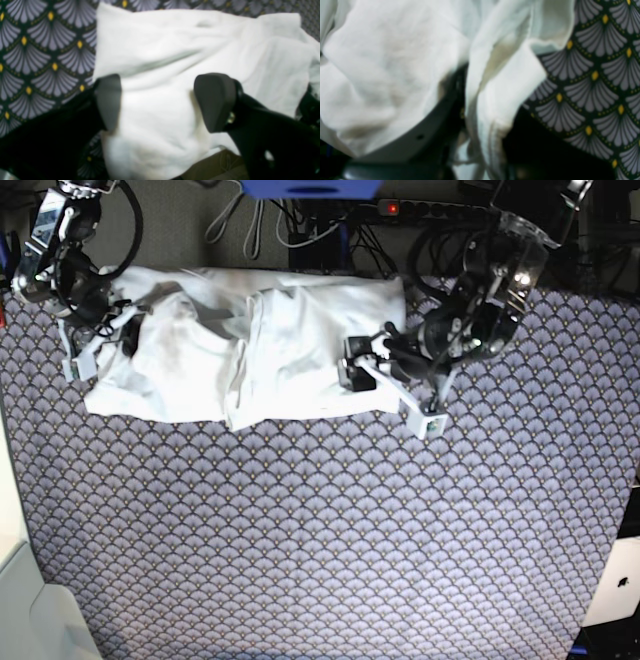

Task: Fold the T-shirt properly

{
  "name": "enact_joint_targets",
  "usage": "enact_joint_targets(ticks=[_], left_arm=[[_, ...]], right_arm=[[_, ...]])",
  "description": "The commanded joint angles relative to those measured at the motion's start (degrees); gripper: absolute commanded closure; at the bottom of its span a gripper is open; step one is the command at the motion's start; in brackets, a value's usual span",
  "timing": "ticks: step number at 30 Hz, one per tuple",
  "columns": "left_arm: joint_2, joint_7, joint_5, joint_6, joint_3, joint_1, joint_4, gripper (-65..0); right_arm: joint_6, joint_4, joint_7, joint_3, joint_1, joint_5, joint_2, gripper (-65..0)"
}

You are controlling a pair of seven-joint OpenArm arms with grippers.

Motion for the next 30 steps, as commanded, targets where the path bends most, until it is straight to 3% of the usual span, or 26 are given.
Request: enact_joint_targets(ticks=[1,5,8,13,15,19,23,27,30], left_arm=[[-0.38,-0.30,-0.46,0.05,-0.27,-0.79,1.78,-45.5],[-0.56,0.14,-0.46,0.05,-0.19,-0.62,3.01,-30.4],[-2.23,0.14,-0.29,0.23,-0.19,0.35,2.48,-14.4],[-4.86,0.14,-0.46,0.40,-0.19,1.32,1.17,-6.7],[-5.57,0.14,-0.46,0.49,-0.36,1.76,1.34,0.0],[-5.13,0.14,-0.46,0.49,-6.25,3.87,1.25,-0.2],[-2.40,0.23,-0.37,0.23,-10.65,4.13,-3.05,-0.3],[-2.14,0.14,-0.37,0.14,-8.63,3.87,-6.57,-0.3],[-1.26,0.14,-0.02,0.14,-6.96,2.81,-6.83,-0.3]], right_arm=[[0.41,0.09,-2.84,-0.07,-0.26,-0.41,0.28,0.0],[0.41,1.06,-2.84,-0.16,-0.52,5.39,2.04,0.0],[0.41,5.28,-2.93,-0.07,-2.63,7.76,2.56,0.0],[0.41,12.58,-2.93,-0.33,-4.57,8.03,2.21,0.0],[0.41,13.37,-2.93,-0.42,-4.48,8.03,1.86,0.0],[0.41,13.81,-2.93,-0.33,-4.39,8.03,1.42,0.0],[0.41,14.77,-2.93,-0.33,-4.39,8.03,1.42,0.0],[0.41,19.61,-3.28,-0.16,-4.83,8.03,1.33,0.0],[0.41,22.77,-6.54,-0.25,-4.48,8.11,1.24,0.0]])
